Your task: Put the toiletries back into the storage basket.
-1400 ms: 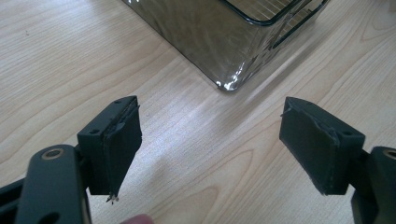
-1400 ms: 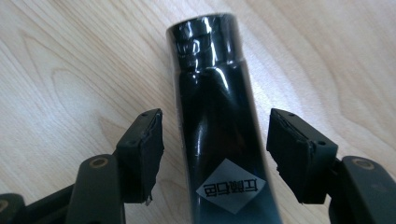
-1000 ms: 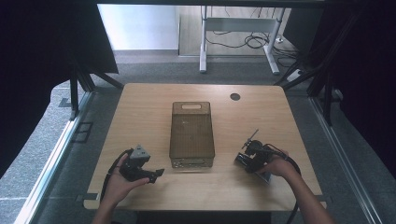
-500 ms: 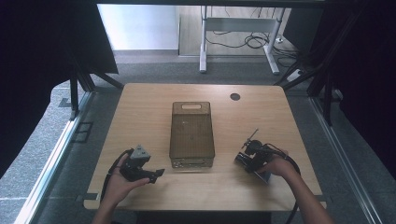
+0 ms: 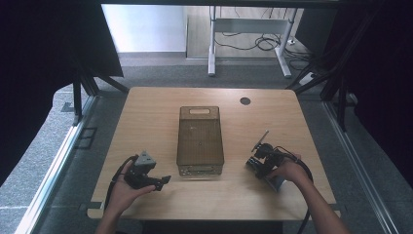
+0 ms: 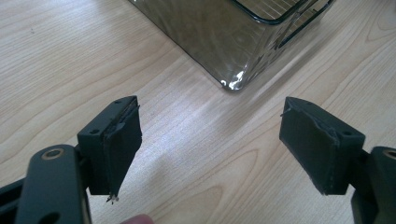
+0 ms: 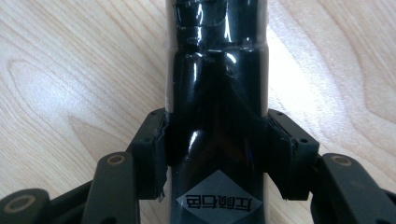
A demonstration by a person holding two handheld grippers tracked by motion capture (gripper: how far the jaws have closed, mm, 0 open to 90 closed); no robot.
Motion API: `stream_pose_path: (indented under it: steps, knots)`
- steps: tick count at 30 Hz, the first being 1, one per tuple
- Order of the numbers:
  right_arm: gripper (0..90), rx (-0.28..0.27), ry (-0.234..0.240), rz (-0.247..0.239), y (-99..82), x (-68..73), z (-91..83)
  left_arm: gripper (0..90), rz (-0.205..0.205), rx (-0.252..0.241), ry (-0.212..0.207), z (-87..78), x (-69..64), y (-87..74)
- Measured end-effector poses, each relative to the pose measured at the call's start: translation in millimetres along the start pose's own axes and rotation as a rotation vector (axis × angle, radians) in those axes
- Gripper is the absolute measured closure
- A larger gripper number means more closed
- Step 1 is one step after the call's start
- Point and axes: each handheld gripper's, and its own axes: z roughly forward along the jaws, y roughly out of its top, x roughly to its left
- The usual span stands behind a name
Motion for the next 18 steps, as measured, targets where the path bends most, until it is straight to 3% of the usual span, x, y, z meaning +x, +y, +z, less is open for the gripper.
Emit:
stream_pose_path:
  steps: [18]
  knots:
    - [46.1, -0.057, 0.055, 0.071, 12.6, 2.3, -44.3, 21.3, -0.005, -0.002, 0.0, -0.7, 0.7, -0.2]
